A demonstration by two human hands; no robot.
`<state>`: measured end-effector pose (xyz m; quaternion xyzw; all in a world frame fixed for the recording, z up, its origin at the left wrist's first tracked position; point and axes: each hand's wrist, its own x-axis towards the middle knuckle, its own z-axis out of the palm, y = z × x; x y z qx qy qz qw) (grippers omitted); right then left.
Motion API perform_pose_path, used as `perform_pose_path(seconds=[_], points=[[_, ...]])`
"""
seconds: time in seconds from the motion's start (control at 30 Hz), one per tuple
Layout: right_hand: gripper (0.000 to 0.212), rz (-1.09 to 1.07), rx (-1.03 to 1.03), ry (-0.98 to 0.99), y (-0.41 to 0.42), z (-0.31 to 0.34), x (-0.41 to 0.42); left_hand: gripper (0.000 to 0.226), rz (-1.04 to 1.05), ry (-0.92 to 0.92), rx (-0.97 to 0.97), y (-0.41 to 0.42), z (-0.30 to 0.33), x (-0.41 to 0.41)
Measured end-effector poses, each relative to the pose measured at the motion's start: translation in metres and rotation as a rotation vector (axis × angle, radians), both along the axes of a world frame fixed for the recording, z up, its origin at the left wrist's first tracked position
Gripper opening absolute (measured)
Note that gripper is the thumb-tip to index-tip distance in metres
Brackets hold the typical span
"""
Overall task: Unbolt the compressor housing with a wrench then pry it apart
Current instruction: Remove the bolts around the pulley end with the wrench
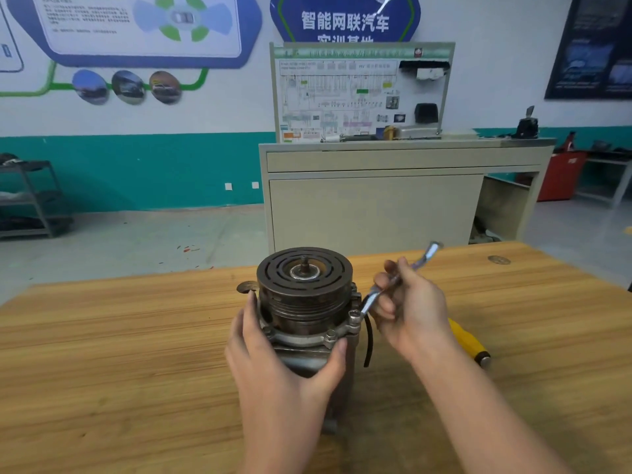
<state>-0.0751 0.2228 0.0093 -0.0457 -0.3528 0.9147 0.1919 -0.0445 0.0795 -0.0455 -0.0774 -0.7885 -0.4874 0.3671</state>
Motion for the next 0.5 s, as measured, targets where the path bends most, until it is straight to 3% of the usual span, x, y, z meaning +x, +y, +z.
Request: perform_pose_path(seconds=[0.1,0.23,0.5], points=[[0.030,-0.029,-0.036,0.136,0.006,0.009,0.006,0.119,-0.028,-0.020,0.058,-0.004,0.003,0.000],[0.026,-0.274,0.247,0.375,0.001,-0.003,0.038,0.116,-0.024,-0.025,0.068,-0.003,0.002,-0.001],[0.013,-0.519,0.611,0.555,-0.030,-0.026,0.062,0.115,-0.034,-0.039,0.069,-0.003,0.003,0.000]])
